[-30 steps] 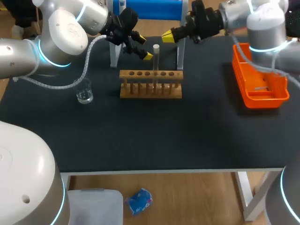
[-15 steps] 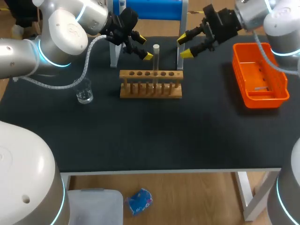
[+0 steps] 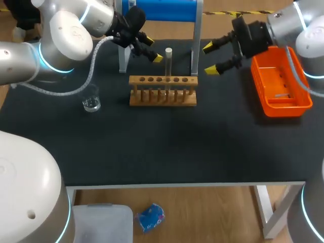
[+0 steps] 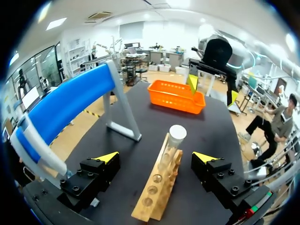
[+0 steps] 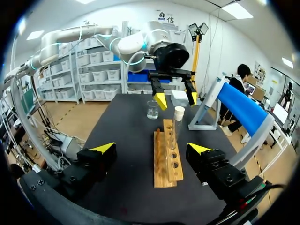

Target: Invert the test tube, pick up the pipette, mount the tip to pipette, aspirate from beaker and dispense into the tube, eject the tip, return the pipette, and cap with the stopper.

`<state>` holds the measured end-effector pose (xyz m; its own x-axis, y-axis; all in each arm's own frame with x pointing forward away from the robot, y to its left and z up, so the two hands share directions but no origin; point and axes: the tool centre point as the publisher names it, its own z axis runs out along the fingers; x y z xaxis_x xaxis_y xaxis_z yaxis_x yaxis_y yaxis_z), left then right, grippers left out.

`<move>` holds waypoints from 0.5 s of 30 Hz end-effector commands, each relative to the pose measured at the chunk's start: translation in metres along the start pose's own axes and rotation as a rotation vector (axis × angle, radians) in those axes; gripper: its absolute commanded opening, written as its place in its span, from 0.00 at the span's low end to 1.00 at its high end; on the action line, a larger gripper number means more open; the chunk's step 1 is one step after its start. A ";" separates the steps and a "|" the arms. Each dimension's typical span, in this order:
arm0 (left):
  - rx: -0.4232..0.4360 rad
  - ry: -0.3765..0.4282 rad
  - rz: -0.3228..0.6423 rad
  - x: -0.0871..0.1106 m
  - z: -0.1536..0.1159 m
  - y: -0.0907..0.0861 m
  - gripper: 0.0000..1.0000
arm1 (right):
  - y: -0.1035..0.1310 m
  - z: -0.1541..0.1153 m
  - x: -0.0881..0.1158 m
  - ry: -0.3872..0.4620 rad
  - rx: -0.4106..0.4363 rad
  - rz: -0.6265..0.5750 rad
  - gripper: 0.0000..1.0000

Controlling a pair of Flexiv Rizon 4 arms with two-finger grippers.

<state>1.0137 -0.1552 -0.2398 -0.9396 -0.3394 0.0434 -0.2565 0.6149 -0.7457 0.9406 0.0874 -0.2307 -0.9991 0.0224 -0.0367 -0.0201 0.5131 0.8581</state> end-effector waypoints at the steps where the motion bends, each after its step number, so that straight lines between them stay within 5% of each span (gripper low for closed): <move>1: -0.007 -0.058 -0.026 0.014 -0.030 0.011 1.00 | -0.003 -0.006 0.007 -0.030 0.001 0.008 1.00; 15: -0.017 -0.274 -0.174 0.019 -0.095 0.047 1.00 | -0.024 -0.031 0.021 -0.115 0.004 0.102 1.00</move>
<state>0.9797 -0.0799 -0.2213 -0.8117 -0.5839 0.0132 -0.4083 0.5512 -0.7277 0.9323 0.0581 -0.2367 -0.9890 0.1475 0.0067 0.0835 0.5214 0.8492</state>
